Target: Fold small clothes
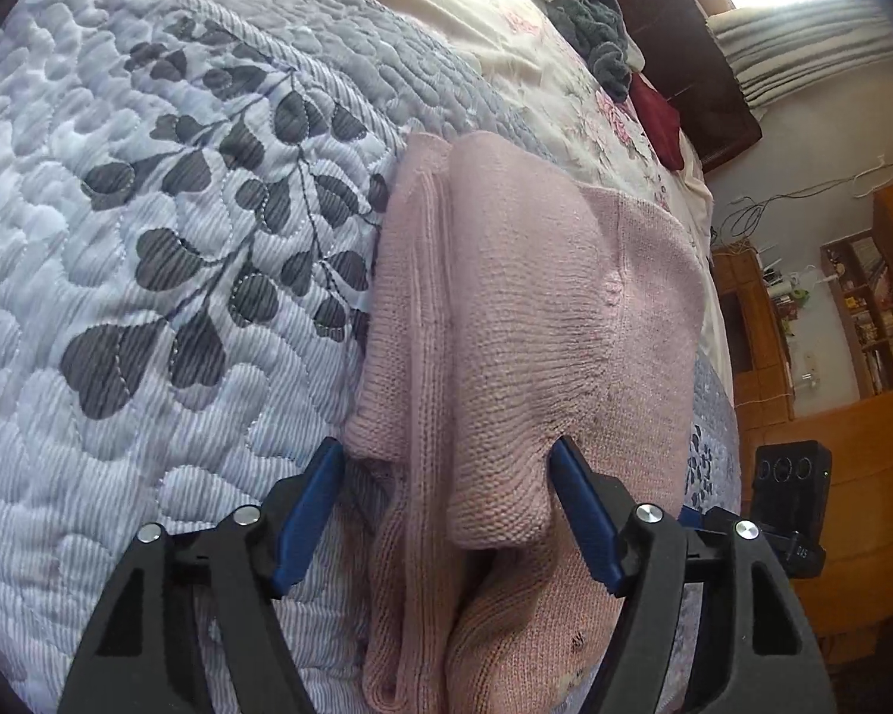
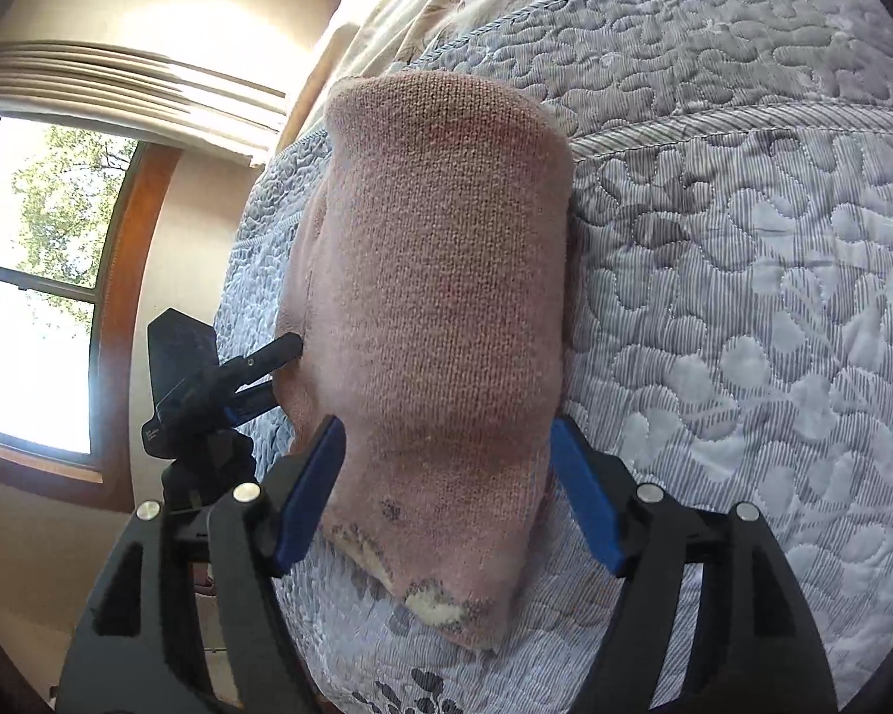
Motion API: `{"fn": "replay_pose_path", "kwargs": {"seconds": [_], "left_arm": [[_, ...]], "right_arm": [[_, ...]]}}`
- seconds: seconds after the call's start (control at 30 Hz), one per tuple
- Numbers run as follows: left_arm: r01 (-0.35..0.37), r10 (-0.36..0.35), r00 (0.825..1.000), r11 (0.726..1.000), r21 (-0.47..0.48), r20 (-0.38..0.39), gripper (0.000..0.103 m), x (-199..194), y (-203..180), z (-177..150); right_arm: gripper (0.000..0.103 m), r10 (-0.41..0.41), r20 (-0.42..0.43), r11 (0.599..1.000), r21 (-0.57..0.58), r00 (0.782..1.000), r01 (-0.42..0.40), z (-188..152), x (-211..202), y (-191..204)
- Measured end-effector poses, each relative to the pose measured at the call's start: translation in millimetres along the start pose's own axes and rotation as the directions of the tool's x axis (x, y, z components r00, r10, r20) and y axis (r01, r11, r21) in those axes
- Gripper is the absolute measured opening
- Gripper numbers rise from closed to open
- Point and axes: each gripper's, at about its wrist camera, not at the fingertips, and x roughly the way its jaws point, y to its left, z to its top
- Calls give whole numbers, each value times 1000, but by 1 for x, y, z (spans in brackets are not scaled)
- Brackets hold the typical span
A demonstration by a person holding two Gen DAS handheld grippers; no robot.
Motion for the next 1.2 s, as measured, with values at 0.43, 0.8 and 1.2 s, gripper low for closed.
{"fn": "replay_pose_path", "kwargs": {"seconds": [0.43,0.8,1.2], "left_arm": [[198,-196,979,979,38,-53,58,38,-6,10],[383,-382,924,924,23,-15,50,27,-54,-19],[481,-464,874,868,126,-145,50,78,-180,-118]], "right_arm": [[86,113,-1,992,50,994,-113,25,47,-20],[47,126,53,991,-45,991,-124,6,-29,-6],[47,5,149,999,-34,989,0,-95,-188,-53]]}}
